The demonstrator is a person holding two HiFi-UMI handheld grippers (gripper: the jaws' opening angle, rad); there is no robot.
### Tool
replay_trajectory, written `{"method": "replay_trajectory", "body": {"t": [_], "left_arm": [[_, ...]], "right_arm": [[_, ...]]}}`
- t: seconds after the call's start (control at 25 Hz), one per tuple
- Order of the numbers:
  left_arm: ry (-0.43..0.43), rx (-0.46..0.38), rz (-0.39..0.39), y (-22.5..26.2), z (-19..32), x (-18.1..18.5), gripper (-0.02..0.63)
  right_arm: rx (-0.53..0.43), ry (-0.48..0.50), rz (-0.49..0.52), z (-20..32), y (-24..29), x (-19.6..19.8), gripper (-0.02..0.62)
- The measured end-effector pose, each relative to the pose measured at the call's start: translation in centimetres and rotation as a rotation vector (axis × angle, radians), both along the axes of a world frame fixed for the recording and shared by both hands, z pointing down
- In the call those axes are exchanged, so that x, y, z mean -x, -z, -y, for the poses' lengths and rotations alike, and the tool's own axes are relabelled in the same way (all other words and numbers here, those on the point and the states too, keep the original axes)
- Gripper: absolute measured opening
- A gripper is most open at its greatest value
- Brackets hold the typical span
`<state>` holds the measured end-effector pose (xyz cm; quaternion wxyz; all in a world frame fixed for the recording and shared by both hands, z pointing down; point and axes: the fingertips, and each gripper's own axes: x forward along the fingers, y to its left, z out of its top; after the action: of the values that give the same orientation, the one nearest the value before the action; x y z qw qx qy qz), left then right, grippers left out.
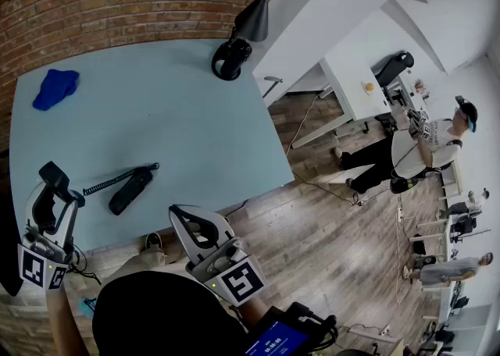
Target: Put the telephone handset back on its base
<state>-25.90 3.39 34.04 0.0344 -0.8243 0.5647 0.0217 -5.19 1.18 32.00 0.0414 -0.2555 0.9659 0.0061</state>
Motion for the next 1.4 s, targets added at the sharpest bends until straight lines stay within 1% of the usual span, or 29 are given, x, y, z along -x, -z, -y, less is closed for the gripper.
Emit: {"method": "replay_trajectory", "body": {"t": [0.12, 0.24, 0.36, 0.48, 0.68, 0.76, 0.92, 1.2, 1.4], "left_arm": [[0.002, 0.010, 0.000, -0.4, 0.2, 0.0, 0.273], [-0.004, 0.017, 0.005, -0.5, 0.4, -0.2, 0.273], [-0.012, 0.033, 0.031, -0.9, 0.5, -0.3, 0.273], [-0.014, 0.071, 0.059, -1.7, 0.8, -0.3, 0.273], [-0.020, 0.154, 0.077, -3.9, 1.8, 0.1, 0.273], [-0.024, 0.180, 0.086, -5.0, 2.4, 0.0, 0.273], [-0.048, 0.226, 0.101, -7.6, 3.4, -1.2, 0.273], [-0.095, 0.312, 0.137, -10.1, 4.0, -2.0, 0.273], [-0.121, 0.365, 0.140, -13.0, 4.9, -3.0, 0.273]], "right_arm": [[0.059, 0.035, 0.025, 0.0, -0.4, 0.1, 0.015], [0.067, 0.051, 0.018, -0.2, -0.8, 0.2, 0.015], [0.079, 0.048, 0.013, -0.3, -1.2, 0.3, 0.015], [0.093, 0.044, 0.010, -0.3, -1.6, 0.4, 0.015], [0.105, 0.039, -0.011, 0.0, -2.5, 0.6, 0.015], [0.120, 0.028, -0.002, 0.4, -2.9, 0.5, 0.015], [0.147, -0.001, 0.011, 1.2, -4.0, -0.6, 0.015], [0.177, -0.049, 0.027, 1.6, -4.1, -1.4, 0.015], [0.203, -0.084, 0.031, 2.4, -5.7, -2.7, 0.015]]}}
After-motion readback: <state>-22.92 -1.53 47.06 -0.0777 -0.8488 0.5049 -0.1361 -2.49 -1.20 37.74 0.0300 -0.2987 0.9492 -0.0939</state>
